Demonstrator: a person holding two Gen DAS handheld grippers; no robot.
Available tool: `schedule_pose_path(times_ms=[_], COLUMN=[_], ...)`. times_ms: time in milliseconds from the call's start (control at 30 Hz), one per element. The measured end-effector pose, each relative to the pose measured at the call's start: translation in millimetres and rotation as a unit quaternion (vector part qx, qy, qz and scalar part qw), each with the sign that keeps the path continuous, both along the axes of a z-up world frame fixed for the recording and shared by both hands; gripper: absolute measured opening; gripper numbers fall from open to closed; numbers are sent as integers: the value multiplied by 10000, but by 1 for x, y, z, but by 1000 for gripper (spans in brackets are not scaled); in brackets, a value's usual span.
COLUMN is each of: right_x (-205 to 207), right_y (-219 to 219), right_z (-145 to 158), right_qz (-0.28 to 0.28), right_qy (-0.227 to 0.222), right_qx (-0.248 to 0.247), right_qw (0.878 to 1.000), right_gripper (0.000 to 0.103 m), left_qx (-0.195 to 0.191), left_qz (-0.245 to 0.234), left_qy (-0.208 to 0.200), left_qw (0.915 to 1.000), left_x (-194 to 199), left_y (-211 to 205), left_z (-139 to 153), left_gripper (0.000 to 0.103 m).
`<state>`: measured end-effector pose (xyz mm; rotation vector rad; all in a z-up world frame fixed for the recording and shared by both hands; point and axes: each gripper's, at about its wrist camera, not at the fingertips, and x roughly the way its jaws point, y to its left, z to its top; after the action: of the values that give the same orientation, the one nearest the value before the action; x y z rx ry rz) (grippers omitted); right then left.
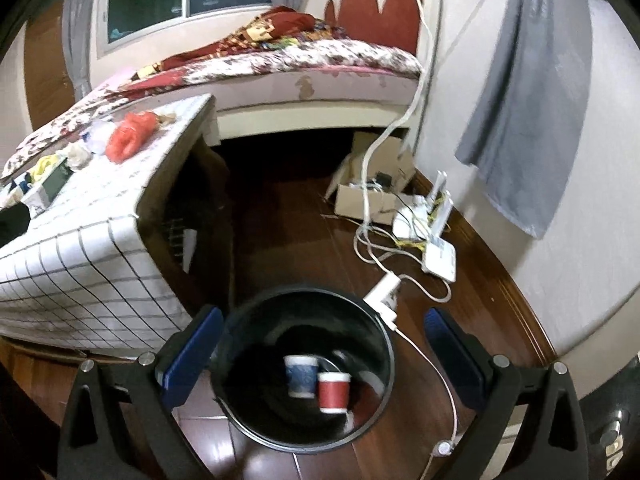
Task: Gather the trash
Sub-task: 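Move both tools back from the bin toward the table, then grasp the small juice carton with the left tool while the right tool grasps the white milk carton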
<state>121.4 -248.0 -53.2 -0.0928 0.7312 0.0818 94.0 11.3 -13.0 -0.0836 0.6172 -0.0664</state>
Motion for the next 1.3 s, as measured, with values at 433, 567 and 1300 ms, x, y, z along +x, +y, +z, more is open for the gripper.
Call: schedule_pose_path(times_ms=[433,567,1300], right_x=[19,25,76], right_y=[140,192,386], right_z=[23,15,4], right_qz=[1302,1872,2892], right_qy=[-285,65,240], right_qx=[168,328,210], right_qw=[9909,9817,9567], right_gripper=[102,102,87], left_qx=[11,166,-30], left_qz=[1430,1973,2813], left_qy=[-191,-37,550], left_qw=[9895,9802,9581], left_x=[-19,-20,25], left_y=[139,188,308], left_z=[5,-3,-49], left_gripper=[102,102,76])
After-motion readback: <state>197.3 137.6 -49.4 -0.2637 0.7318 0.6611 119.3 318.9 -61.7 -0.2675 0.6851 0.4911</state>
